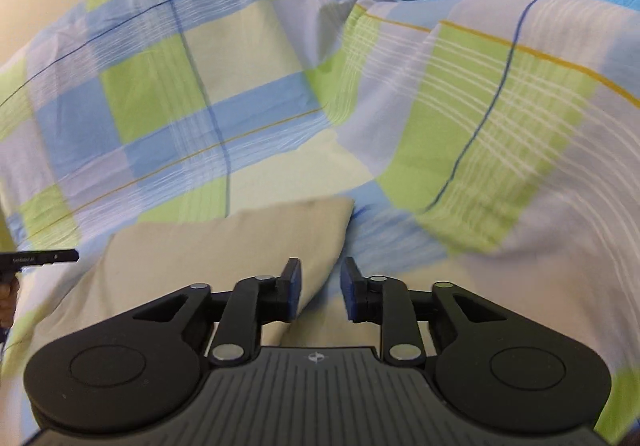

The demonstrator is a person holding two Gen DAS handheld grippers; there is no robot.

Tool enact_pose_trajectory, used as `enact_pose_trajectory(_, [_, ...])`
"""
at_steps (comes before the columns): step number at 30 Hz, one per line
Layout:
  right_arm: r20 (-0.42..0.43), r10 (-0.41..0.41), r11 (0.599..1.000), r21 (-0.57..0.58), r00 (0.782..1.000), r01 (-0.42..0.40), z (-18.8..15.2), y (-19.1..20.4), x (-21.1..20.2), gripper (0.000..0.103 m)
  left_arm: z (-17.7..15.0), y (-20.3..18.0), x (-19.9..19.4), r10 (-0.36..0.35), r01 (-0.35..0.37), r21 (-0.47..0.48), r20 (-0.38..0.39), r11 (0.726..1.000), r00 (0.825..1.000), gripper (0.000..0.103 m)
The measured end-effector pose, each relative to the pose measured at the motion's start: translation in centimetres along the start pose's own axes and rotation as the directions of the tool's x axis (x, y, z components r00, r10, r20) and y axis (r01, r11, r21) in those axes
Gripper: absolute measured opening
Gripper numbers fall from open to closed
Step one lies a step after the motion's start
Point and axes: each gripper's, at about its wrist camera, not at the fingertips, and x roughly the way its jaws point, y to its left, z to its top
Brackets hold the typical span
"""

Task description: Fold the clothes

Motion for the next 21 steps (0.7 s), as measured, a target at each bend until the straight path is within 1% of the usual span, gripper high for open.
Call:
enact_pose_trajectory(1, [-0.01,0.011,1.0,-0.002,1.0,-0.011,-0.9,0.5,-1.1,0.034,-0.7,-0.4,-0.9,-0.02,0.02,-0.014,-0.007,1.0,1.0,0.021])
enact_pose_trajectory(2, [-0.023,0.023,1.0,-0.001,0.999,-0.023,-1.7,0.9,-2.1,0.035,-1.6,-0.8,-1.9,-0.049,0.048,-0.04,-0.014,0.998,0.999,0.023])
enact_pose_trajectory(4, [-0.05,0.051,0.999,0.005,0.997,-0.051,-3.5,1.4,-3.8,0.036,-3.2,-1.5,-3.5,-0.103,0.101,-0.079,-0.019,0.992,0.994,0.024])
enact_pose_trajectory(7, [-0.082,0.081,0.997,0.021,0.993,-0.079,-5.5,1.8,-5.1,0.036,-5.2,-2.4,-5.1,-0.192,0.187,-0.125,-0.024,0.974,0.981,0.024])
enact_pose_trajectory(11, [-0.095,0.12,0.989,0.101,0.988,-0.11,-7.6,1.5,-5.7,0.037,-6.5,-3.9,-4.5,-0.217,0.208,-0.121,-0.065,0.971,0.974,0.024])
enact_pose_trajectory(14, [-0.094,0.137,0.981,0.147,0.986,-0.123,-8.6,1.3,-5.4,0.037,-6.9,-4.6,-3.8,-0.244,0.232,-0.129,-0.082,0.964,0.966,0.024])
enact_pose_trajectory(15, [-0.092,0.143,0.979,0.16,0.985,-0.127,-8.7,1.3,-5.2,0.037,-7.0,-4.7,-3.8,-0.24,0.229,-0.124,-0.087,0.965,0.967,0.023])
enact_pose_trajectory(16, [-0.089,0.153,0.976,0.172,0.984,-0.136,-8.8,1.2,-5.0,0.037,-7.0,-4.8,-3.7,-0.232,0.221,-0.117,-0.092,0.968,0.968,0.005])
enact_pose_trajectory(17, [-0.089,0.161,0.973,0.183,0.983,-0.142,-8.8,1.2,-4.8,0.037,-7.0,-4.8,-3.8,-0.23,0.218,-0.124,-0.096,0.968,0.968,0.001])
enact_pose_trajectory(18, [-0.093,0.172,0.969,0.197,0.981,-0.151,-8.8,1.1,-4.5,0.035,-7.0,-4.6,-4.0,-0.23,0.217,-0.132,-0.092,0.967,0.969,0.001])
enact_pose_trajectory(19, [-0.098,0.183,0.964,0.214,0.978,-0.158,-8.8,1.1,-4.3,0.024,-7.1,-4.4,-4.3,-0.22,0.209,-0.127,-0.088,0.97,0.971,0.001])
enact_pose_trajectory(20, [-0.101,0.182,0.962,0.224,0.978,-0.156,-8.8,1.0,-4.2,0.01,-7.1,-4.3,-4.6,-0.202,0.191,-0.116,-0.088,0.975,0.975,0.001])
enact_pose_trajectory(21, [-0.104,0.164,0.965,0.223,0.981,-0.138,-8.8,0.6,-4.1,0.006,-7.2,-4.1,-4.7,-0.186,0.176,-0.112,-0.093,0.978,0.978,0.0])
